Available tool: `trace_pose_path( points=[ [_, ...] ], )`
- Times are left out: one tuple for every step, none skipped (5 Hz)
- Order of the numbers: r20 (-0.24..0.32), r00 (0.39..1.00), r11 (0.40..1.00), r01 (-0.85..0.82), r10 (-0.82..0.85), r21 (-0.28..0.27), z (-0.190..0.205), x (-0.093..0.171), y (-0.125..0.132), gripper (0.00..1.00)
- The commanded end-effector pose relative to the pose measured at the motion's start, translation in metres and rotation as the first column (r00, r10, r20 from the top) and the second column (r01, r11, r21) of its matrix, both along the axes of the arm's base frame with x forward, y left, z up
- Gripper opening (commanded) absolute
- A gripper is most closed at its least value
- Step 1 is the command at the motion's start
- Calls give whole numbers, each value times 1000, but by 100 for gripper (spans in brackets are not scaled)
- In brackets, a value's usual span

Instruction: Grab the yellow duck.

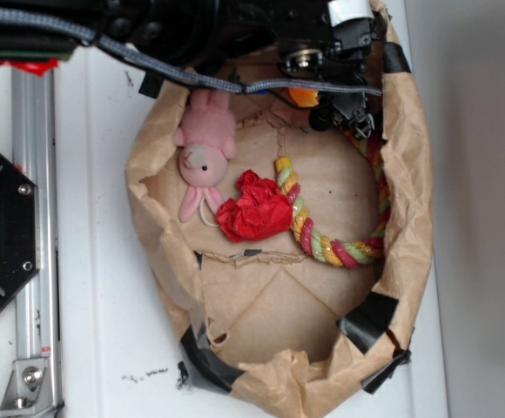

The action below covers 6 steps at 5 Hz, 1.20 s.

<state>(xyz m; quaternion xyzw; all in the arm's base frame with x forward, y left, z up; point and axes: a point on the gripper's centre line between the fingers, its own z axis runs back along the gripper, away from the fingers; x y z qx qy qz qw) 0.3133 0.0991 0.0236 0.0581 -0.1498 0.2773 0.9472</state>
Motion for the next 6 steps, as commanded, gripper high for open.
trace_pose_path(
  points=[
    [-33, 999, 1000, 15, -14, 16, -6, -13, 8, 0],
    [-33, 999, 1000, 19, -19, 17, -5, -15, 6, 0],
    [-54, 997, 999, 44, -46, -22, 1, -21, -1, 0],
    [-70, 982, 971, 159, -174, -180, 47, -42, -40, 0],
    [-21, 969, 949, 237, -247, -208, 94, -57, -61, 0],
    [46, 926, 900, 375, -374, -224, 133, -68, -69, 0]
  ],
)
